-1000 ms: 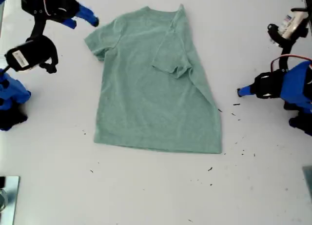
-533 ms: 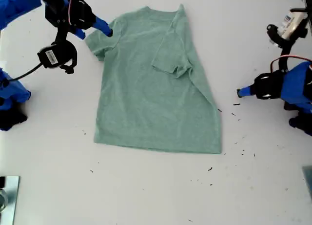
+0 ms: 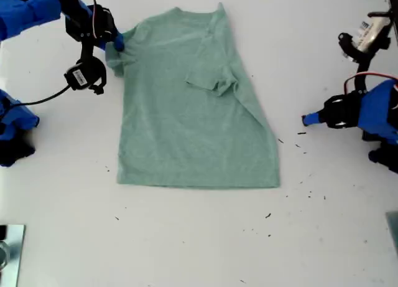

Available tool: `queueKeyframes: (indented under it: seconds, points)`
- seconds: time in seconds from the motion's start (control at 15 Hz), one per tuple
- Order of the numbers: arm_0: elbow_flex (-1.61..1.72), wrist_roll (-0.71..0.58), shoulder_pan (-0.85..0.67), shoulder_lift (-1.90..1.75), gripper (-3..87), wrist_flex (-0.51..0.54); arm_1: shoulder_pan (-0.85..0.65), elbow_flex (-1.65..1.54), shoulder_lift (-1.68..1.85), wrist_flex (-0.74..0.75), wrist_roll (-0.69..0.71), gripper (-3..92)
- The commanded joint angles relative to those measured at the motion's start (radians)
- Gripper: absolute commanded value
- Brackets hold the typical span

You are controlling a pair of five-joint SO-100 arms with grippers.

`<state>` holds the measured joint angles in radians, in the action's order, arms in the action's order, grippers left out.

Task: Fold t shirt

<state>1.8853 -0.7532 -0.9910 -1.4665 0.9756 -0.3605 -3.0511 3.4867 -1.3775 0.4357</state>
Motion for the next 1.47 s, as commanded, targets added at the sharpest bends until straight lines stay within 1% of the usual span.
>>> queueKeyframes:
  seconds: [0.0,0.13,0.2,0.33,0.47,0.6,0.67,0.8,0.87,0.93,1.0,1.07,1.2,1.27,1.33,1.4]
  points:
    - [-0.031,0.018,0.061,-0.258,-0.2,0.074,0.005,-0.038,0.015,0.006,-0.014,2.2]
    - [-0.121,-0.021,0.069,-0.453,-0.2,0.144,0.0,-0.038,0.015,0.006,-0.014,2.2]
    - [-0.141,-0.031,0.072,-0.46,-0.2,0.152,-0.002,-0.04,0.015,0.006,-0.014,2.2]
    - [-0.158,-0.026,0.153,-0.434,-0.2,0.094,-0.002,-0.04,0.015,0.006,-0.015,2.2]
    - [-0.285,0.003,0.267,-0.275,-0.2,0.055,0.0,-0.04,0.015,0.006,-0.017,2.2]
    - [-0.499,0.014,0.385,-0.041,-0.2,0.008,-0.002,-0.04,0.015,0.006,-0.017,2.2]
    - [-0.632,0.015,0.423,0.101,-0.2,0.008,-0.002,-0.04,0.015,0.006,-0.018,2.2]
    - [-0.839,0.018,0.445,0.351,0.4,-0.006,0.002,-0.04,0.015,0.006,-0.02,2.2]
    - [-0.9,0.014,0.426,0.454,16.9,-0.008,0.0,-0.04,0.014,0.006,-0.02,2.2]
    - [-0.914,0.023,0.393,0.505,30.4,0.012,0.0,-0.04,0.014,0.006,-0.021,2.2]
    - [-0.914,0.028,0.368,0.476,32.4,0.078,0.0,-0.04,0.014,0.006,-0.021,2.2]
    - [-0.887,0.023,0.357,0.353,33.2,0.146,0.0,-0.04,0.012,0.006,-0.023,2.2]
    - [-0.867,0.0,0.351,0.021,28.7,0.267,-0.002,-0.04,0.012,0.006,-0.023,2.2]
    - [-0.807,-0.005,0.339,-0.129,23.1,0.31,-0.002,-0.04,0.012,0.006,-0.023,2.2]
    - [-0.649,0.006,0.334,-0.281,15.6,0.319,-0.003,-0.04,0.011,0.006,-0.023,2.2]
    - [-0.351,0.037,0.357,-0.489,3.4,0.241,-0.005,-0.04,0.011,0.006,-0.021,2.2]
